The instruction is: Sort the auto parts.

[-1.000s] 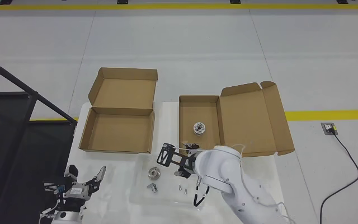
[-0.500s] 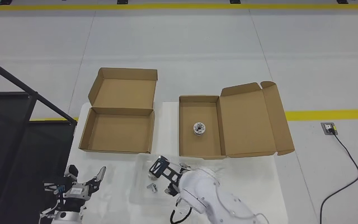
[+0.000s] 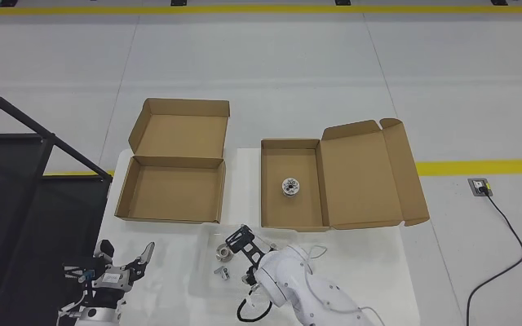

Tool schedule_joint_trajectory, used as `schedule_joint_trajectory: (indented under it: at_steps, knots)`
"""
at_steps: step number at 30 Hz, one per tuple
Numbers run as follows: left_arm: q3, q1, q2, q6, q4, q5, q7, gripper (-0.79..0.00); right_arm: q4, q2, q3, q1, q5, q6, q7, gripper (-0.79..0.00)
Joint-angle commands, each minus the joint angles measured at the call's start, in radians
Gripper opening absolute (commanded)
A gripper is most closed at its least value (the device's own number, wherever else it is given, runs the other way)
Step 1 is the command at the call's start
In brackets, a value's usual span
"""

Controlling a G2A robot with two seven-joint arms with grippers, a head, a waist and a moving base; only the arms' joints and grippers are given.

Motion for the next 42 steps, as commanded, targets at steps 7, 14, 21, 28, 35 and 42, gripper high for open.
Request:
schedule_joint_trajectory:
  at_steps: [7,14,21,28,35,42]
  knots:
    - [0.0,0.0,0.0,0.0,0.0,0.0,0.0,0.0,0.095,-0.02,0.016,0.02,0.041,0.084,-0.043,0.0]
    - [0.0,0.0,0.0,0.0,0.0,0.0,0.0,0.0,0.205,-0.061,-0.02,0.08,0.078,0.178,0.026,0.0]
    - [0.0,0.0,0.0,0.0,0.0,0.0,0.0,0.0,0.29,-0.096,-0.041,0.122,0.105,0.243,0.049,-0.425]
    - [0.0,0.0,0.0,0.0,0.0,0.0,0.0,0.0,0.37,-0.116,-0.032,0.136,0.145,0.239,0.007,-0.456]
    - [0.0,0.0,0.0,0.0,0.0,0.0,0.0,0.0,0.402,-0.125,-0.012,0.129,0.167,0.239,-0.024,-0.505]
    - [0.0,0.0,0.0,0.0,0.0,0.0,0.0,0.0,0.386,-0.125,0.005,0.108,0.158,0.23,-0.045,-0.499]
